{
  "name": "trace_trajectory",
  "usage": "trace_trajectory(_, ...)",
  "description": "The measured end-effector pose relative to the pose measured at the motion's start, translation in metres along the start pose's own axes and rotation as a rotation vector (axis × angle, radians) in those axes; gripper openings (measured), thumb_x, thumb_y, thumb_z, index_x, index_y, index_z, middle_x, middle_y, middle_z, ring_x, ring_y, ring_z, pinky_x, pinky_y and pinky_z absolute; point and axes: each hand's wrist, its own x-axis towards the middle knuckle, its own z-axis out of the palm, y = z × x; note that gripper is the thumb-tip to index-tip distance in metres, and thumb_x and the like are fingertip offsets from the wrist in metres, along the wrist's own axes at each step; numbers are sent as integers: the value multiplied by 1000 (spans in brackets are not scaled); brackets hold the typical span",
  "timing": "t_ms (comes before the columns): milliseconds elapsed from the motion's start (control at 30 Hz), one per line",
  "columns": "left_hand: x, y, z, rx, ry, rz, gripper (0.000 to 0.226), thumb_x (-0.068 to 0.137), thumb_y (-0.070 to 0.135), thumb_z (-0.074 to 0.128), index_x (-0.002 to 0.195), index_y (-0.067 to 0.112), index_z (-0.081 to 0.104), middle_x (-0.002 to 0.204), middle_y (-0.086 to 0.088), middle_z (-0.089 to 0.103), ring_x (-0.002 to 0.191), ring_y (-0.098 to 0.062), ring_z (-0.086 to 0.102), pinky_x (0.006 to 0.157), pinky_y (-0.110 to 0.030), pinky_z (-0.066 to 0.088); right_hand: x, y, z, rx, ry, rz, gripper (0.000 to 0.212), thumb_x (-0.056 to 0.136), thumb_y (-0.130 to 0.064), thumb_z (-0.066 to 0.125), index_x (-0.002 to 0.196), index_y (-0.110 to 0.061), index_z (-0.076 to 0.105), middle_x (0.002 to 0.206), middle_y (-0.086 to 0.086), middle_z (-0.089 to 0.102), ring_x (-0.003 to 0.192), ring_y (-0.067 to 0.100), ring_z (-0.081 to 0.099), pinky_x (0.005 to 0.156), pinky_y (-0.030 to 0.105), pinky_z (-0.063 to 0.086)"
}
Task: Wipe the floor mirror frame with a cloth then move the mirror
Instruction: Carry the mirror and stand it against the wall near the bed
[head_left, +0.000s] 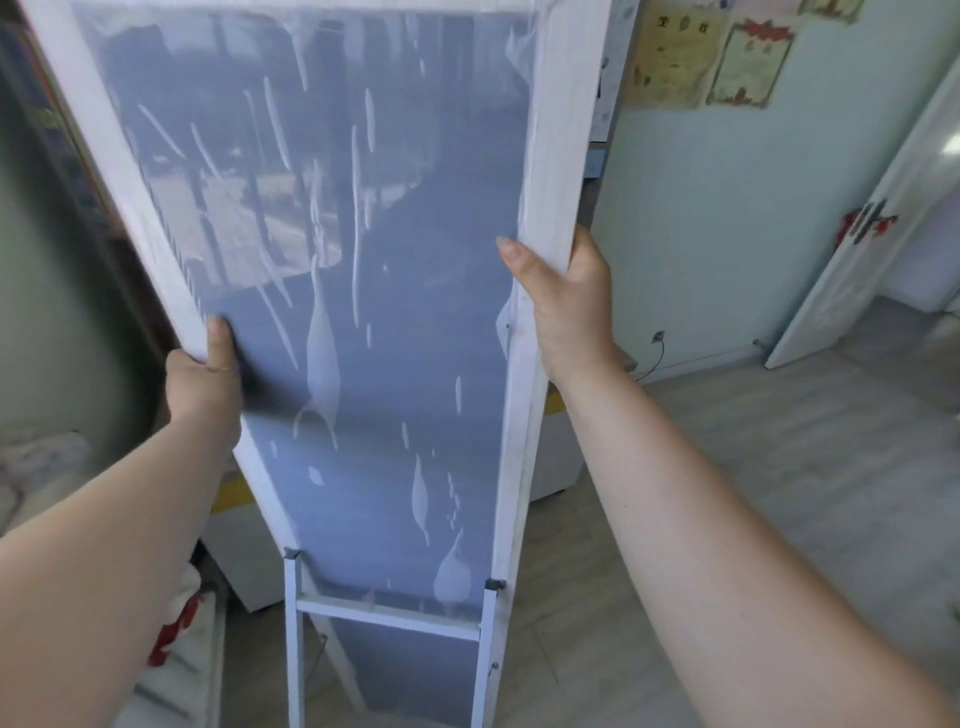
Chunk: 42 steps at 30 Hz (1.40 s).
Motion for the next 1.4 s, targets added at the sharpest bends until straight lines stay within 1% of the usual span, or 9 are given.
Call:
trace_trajectory(133, -25, 10, 27, 11, -36, 43, 75, 92, 65, 44, 131, 0, 47, 129, -24, 57, 115, -40, 56, 96, -42, 44, -4, 2, -38, -6, 63, 5, 19, 77, -22, 75, 90, -24, 61, 83, -11, 66, 74, 0, 63, 73, 18, 49)
trace_trajectory(533, -137, 74, 149, -14, -153, 140, 76, 96, 63, 40, 129, -5, 48, 130, -26, 56, 118, -40, 54, 93, -40, 41, 7, -39, -199, -45, 222, -74, 18, 82, -13, 75, 83, -24, 61, 76, -14, 66, 69, -2, 62, 70, 17, 48)
trace_trajectory(667, -189, 97, 204, -55, -205, 170, 66, 97, 61, 39, 121, 1, 52, 118, -25, 59, 114, -41, 56, 79, -34, 34, 11, -57, -269, -76, 266, -106, 18, 81, -16, 76, 81, -25, 60, 75, -14, 65, 69, 0, 61, 70, 20, 48)
trace_trajectory(867, -262, 129, 280, -99, -290, 187, 77, 93, 67, 37, 120, -4, 50, 105, -23, 57, 109, -43, 58, 90, -48, 45, 18, -84, -363, -151, 332, -151, 20, 81, -16, 76, 79, -25, 58, 72, -14, 63, 66, 0, 58, 67, 20, 48)
trace_trajectory(1000, -309, 155, 337, -72, -364, 192, 75, 95, 67, 33, 115, -4, 50, 103, -25, 54, 97, -37, 55, 82, -44, 42, 29, -100, -424, -171, 370, -201, 21, 83, -11, 75, 82, -25, 59, 76, -15, 65, 69, -4, 61, 70, 16, 49)
trace_trajectory(1133, -349, 179, 387, -80, -441, 211, 72, 98, 62, 31, 124, -3, 48, 123, -29, 56, 113, -41, 54, 93, -42, 40, 46, -111, -471, -214, 425, -233, 20, 82, -13, 75, 82, -24, 59, 78, -13, 65, 71, -1, 60, 71, 19, 49)
trace_trajectory(1200, -366, 191, 419, -82, -473, 223, 65, 100, 58, 31, 120, -1, 48, 128, -29, 55, 118, -42, 52, 92, -41, 39, 57, -111, -496, -248, 464, -244, 18, 81, -16, 75, 84, -23, 59, 82, -8, 66, 75, 4, 62, 73, 24, 52)
trace_trajectory(1300, -385, 207, 466, -90, -526, 250, 52, 102, 54, 32, 109, 4, 47, 109, -19, 53, 118, -42, 53, 87, -39, 38, 76, -109, -527, -286, 517, -249, 17, 80, -19, 75, 87, -24, 61, 92, 0, 69, 85, 13, 65, 82, 36, 55)
trace_trajectory(1400, -396, 219, 508, -77, -592, 264, 48, 101, 55, 32, 94, 9, 45, 102, -16, 46, 115, -42, 54, 90, -41, 39, 93, -105, -548, -307, 568, -259, 18, 81, -16, 75, 86, -25, 61, 87, -5, 69, 81, 7, 65, 79, 27, 55)
